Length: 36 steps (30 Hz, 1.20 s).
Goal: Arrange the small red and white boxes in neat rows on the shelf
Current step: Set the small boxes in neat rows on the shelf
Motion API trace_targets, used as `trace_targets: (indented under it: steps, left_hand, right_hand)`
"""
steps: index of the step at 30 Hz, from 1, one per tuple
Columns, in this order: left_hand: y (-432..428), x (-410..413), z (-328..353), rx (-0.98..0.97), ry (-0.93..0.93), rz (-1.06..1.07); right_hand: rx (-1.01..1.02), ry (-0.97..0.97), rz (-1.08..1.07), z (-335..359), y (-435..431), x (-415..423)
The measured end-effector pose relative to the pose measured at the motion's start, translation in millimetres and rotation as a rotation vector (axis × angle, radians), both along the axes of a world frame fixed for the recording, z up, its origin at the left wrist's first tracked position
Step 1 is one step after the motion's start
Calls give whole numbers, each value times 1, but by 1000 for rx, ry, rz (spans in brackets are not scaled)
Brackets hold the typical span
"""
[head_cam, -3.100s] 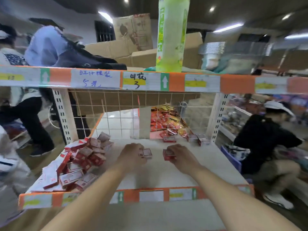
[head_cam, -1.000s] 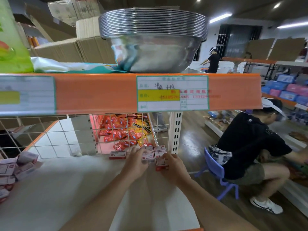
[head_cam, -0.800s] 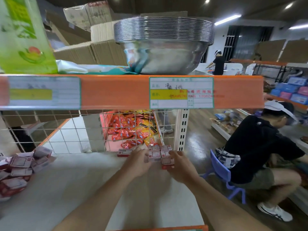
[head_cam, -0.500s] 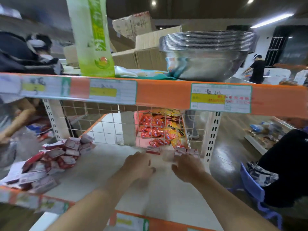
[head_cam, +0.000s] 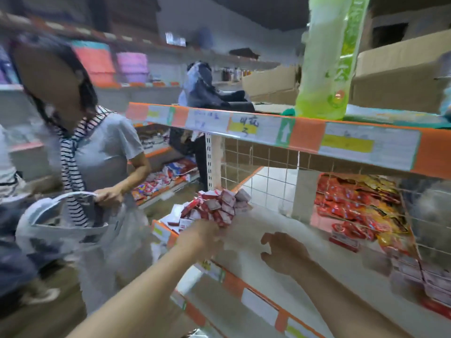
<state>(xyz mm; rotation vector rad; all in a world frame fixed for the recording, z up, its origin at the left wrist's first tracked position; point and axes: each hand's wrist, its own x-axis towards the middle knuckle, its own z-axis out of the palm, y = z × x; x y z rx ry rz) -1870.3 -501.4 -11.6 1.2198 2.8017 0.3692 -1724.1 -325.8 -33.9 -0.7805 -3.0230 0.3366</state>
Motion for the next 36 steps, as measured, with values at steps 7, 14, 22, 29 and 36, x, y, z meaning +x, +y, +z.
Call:
trace_targets:
  steps: [7, 14, 22, 29, 36]
  left_hand:
    - [-5, -66, 3, 170, 108, 76]
    - [31, -108, 5, 149, 139, 38]
    - [60, -121, -12, 23, 82, 23]
    - [63, -124, -7, 141, 68, 0]
    - [75, -85, 5, 255, -171, -417]
  right_hand:
    - [-77, 121, 10, -10, -15, -82]
    - [-218, 301, 30, -20, -20, -138]
    - [-443, 470, -6, -38, -19, -153]
    - [-189, 436, 25, -28, 0, -127]
    - [-62, 339, -97, -9, 39, -49]
